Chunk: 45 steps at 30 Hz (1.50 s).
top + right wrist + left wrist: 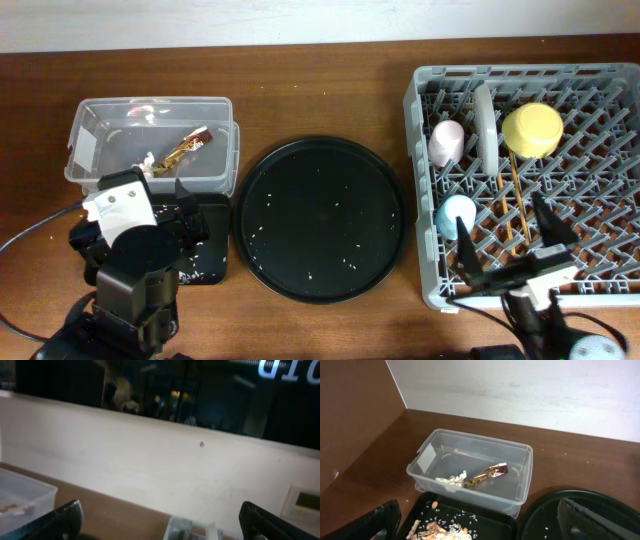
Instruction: Sort waste into correct bins and load items into the dishwasher rack
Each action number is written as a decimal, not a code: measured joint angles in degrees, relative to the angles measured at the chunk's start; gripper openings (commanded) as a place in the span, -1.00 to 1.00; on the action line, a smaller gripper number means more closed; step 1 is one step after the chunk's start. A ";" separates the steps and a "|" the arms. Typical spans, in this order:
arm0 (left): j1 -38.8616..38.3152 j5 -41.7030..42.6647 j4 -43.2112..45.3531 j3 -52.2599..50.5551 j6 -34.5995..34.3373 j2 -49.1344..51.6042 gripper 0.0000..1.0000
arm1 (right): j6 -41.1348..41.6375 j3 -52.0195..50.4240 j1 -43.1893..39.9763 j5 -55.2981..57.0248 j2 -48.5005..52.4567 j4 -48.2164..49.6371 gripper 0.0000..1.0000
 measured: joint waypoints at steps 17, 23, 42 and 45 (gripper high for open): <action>0.00 0.00 0.00 0.00 0.00 0.00 0.99 | 0.02 -22.12 0.15 7.43 -5.77 7.82 0.97; 0.00 0.00 -0.02 0.00 0.00 0.00 0.99 | 0.00 -23.37 0.20 9.77 -5.79 2.86 0.97; 0.00 -0.02 0.00 0.00 0.00 0.00 0.99 | 1.01 -23.47 0.24 13.64 -5.88 -0.46 0.97; 0.00 0.00 0.00 0.00 0.00 0.00 0.99 | 1.03 -23.47 0.24 13.64 -5.88 -0.46 0.97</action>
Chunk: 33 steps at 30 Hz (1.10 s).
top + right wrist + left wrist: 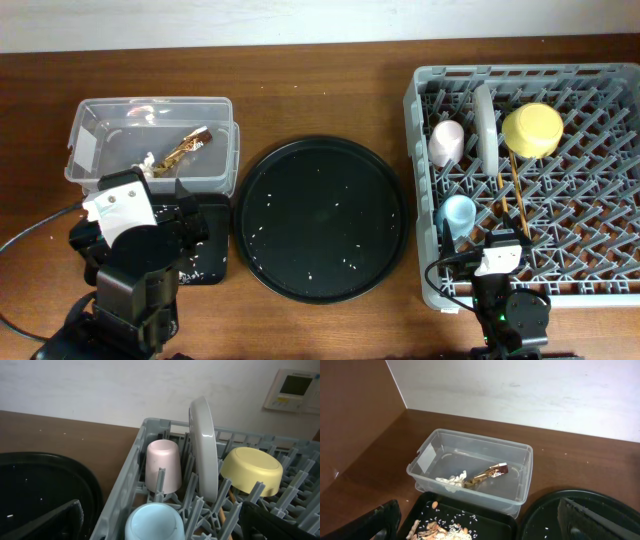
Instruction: Sort waste into correct bins and load items into the dishwasher rack
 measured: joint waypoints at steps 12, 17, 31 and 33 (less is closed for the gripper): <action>0.00 0.00 -0.02 0.00 0.00 0.00 0.99 | 0.00 0.00 0.00 0.00 0.00 0.00 0.97; 0.00 0.00 0.00 0.00 0.00 0.00 0.99 | 0.00 0.00 0.00 0.00 0.00 0.00 0.97; 0.00 -0.76 -5.64 -1.70 0.02 -6.58 0.99 | -0.04 0.00 0.00 0.00 0.00 0.00 0.97; 0.00 -0.31 -6.05 -3.82 0.02 -10.56 0.99 | -0.04 0.00 0.00 0.02 0.00 0.00 0.97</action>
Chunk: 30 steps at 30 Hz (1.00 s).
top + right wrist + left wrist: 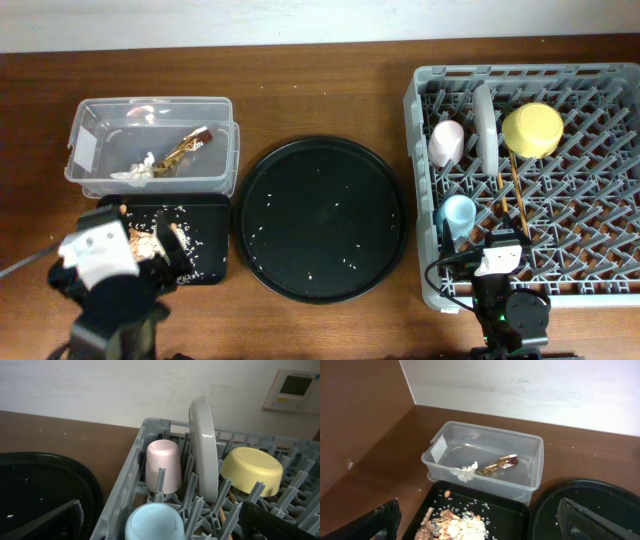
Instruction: Sort waste into correct bins and load items into the dishwasher rack
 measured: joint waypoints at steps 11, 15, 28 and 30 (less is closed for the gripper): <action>0.00 10.32 20.09 -24.06 -0.55 -15.52 0.99 | 0.07 0.00 0.00 0.24 -0.04 0.02 0.97; 0.00 14.45 42.01 -35.85 -0.92 -16.63 0.99 | 0.07 0.00 0.00 0.42 -0.04 0.02 0.97; 0.00 26.77 71.80 -60.85 -1.09 -16.72 0.99 | 0.04 0.00 0.00 0.42 -0.04 0.02 0.97; 0.00 27.06 71.84 -61.29 -1.07 -16.72 0.99 | 0.07 0.00 0.00 0.42 -0.04 0.02 0.97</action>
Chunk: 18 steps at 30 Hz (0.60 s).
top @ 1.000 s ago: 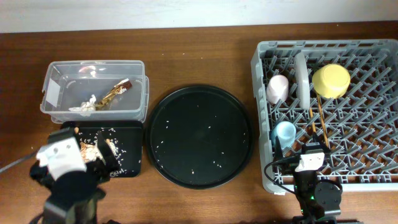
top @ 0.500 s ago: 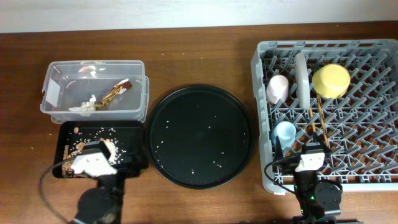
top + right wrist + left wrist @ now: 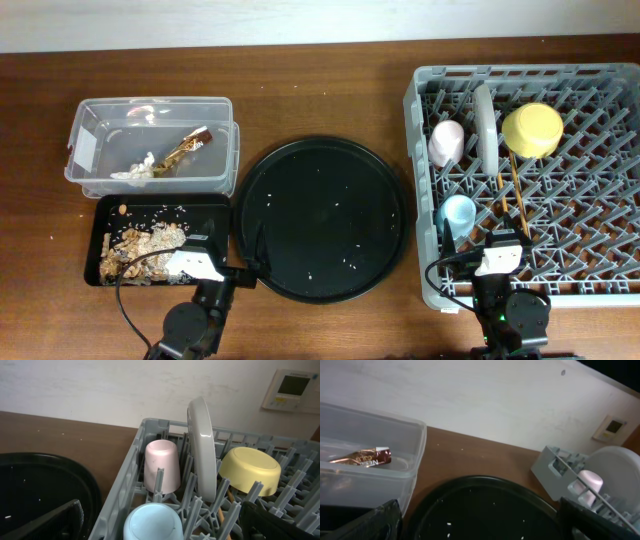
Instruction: Sort waste into correct bins and load items into the dishwasher rack
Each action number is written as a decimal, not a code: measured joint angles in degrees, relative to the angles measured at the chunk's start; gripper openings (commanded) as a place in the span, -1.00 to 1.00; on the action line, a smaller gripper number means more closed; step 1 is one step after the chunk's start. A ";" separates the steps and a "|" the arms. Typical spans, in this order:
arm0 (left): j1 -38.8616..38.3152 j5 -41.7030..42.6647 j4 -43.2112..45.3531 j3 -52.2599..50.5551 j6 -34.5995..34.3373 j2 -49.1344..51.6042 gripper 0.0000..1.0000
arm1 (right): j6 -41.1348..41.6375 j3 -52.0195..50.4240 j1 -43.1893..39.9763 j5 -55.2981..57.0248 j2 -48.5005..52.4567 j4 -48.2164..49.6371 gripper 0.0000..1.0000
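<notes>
The grey dishwasher rack (image 3: 600, 260) on the right holds a pink cup (image 3: 446, 141), a blue cup (image 3: 459, 214), an upright white plate (image 3: 485, 125), a yellow bowl (image 3: 532, 129) and chopsticks (image 3: 518, 205). A clear bin (image 3: 85, 150) holds a gold wrapper (image 3: 186, 146) and a white scrap. Food scraps (image 3: 140, 245) lie in the black rectangular tray (image 3: 205, 215). My left gripper (image 3: 480, 529) is open, low at the round black tray's (image 3: 320, 220) front-left rim. My right gripper (image 3: 160, 529) is open over the blue cup (image 3: 150, 522) at the rack's front.
Rice grains are scattered on the round tray (image 3: 485, 505). The clear bin (image 3: 395, 455) stands to the left of my left gripper. Both arm bases sit at the table's front edge. A back wall with a thermostat (image 3: 289, 390) runs behind the table.
My left arm has moved from the front-left beside the food tray to low at the front between the food tray and the round tray. Its camera now faces the round tray and rack. The right arm is unmoved.
My left arm stood over the food tray and my right gripper was raised, open, above the rack's front. Then the right arm was folded low at the rack's front edge. Then the left arm was farther front-left, and now it lies low beside the round tray.
</notes>
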 measured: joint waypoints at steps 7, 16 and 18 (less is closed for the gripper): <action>0.48 1.01 -3.89 -0.63 0.00 -0.13 0.99 | -0.02 0.00 0.00 0.00 0.00 0.00 0.97; 4.15 1.60 -16.13 -0.85 0.02 -10.78 0.99 | -0.07 0.00 0.00 0.00 0.00 0.00 0.97; 5.62 2.23 -16.48 -0.85 0.00 -11.80 0.99 | -0.04 0.00 0.00 0.00 0.00 0.00 0.97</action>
